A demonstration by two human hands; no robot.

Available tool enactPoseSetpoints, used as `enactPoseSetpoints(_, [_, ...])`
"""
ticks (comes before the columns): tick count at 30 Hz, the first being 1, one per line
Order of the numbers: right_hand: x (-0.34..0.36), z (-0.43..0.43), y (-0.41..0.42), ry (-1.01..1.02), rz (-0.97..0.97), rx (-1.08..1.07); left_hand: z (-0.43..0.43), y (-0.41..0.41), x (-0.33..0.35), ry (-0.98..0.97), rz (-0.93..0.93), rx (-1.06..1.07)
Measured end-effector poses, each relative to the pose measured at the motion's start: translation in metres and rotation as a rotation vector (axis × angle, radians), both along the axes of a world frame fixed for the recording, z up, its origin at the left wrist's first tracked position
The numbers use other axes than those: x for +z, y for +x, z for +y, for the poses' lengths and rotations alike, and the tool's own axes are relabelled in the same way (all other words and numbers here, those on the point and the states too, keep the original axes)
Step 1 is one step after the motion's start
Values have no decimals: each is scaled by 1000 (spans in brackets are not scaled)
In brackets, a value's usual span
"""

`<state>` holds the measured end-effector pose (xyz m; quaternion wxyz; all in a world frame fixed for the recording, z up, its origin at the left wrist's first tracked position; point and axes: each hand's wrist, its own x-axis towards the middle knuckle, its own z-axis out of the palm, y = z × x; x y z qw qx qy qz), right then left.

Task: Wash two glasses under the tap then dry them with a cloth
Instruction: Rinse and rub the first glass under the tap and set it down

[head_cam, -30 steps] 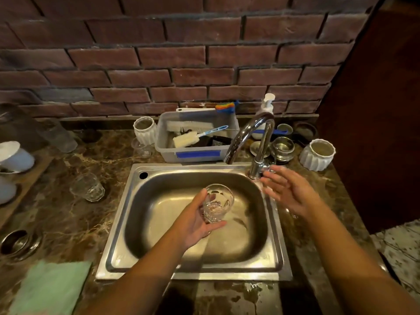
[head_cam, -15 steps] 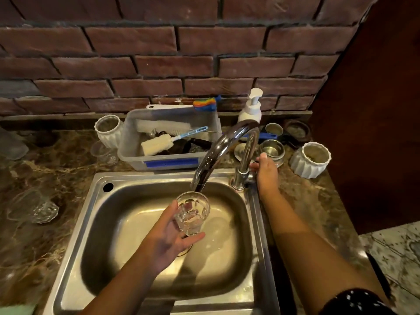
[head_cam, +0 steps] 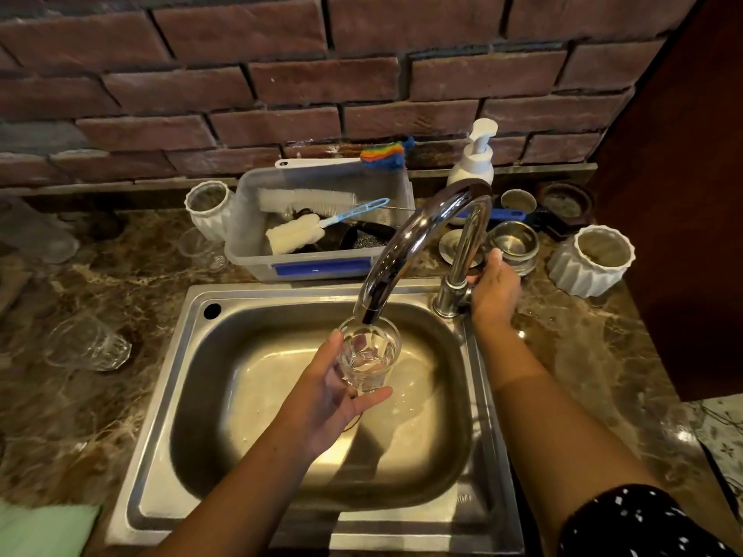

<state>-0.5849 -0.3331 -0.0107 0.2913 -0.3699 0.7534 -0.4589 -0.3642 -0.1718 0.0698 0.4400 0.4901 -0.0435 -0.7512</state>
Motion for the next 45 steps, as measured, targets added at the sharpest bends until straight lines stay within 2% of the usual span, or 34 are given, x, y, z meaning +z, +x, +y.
enactPoseSetpoints(16, [1, 0, 5, 34, -50, -97, 4, 3, -2, -25, 35, 52])
enactPoseSetpoints(24, [9, 12, -1, 42, -125, 5, 7, 4, -4, -65, 39, 36])
enactPoseSetpoints(29, [26, 56, 10, 22, -26, 17, 10, 7, -4, -19, 59, 39])
enactPoseSetpoints(32, [58, 111, 43, -58, 100, 172, 15, 13, -5, -28, 77, 13])
enactPoseSetpoints(35, [88, 165, 84, -114, 42, 476, 22, 17, 1, -77, 48, -20])
enactPoseSetpoints(38, [99, 193, 112, -82, 184, 773, 31, 24, 13, -138, 3, -100])
enactPoseSetpoints(41, [102, 196, 122, -56, 334, 917, 38, 33, 22, -184, -103, -234])
enactPoseSetpoints(45, [114, 191, 126, 129, 290, 1038, 41, 40, 33, -190, -298, -293])
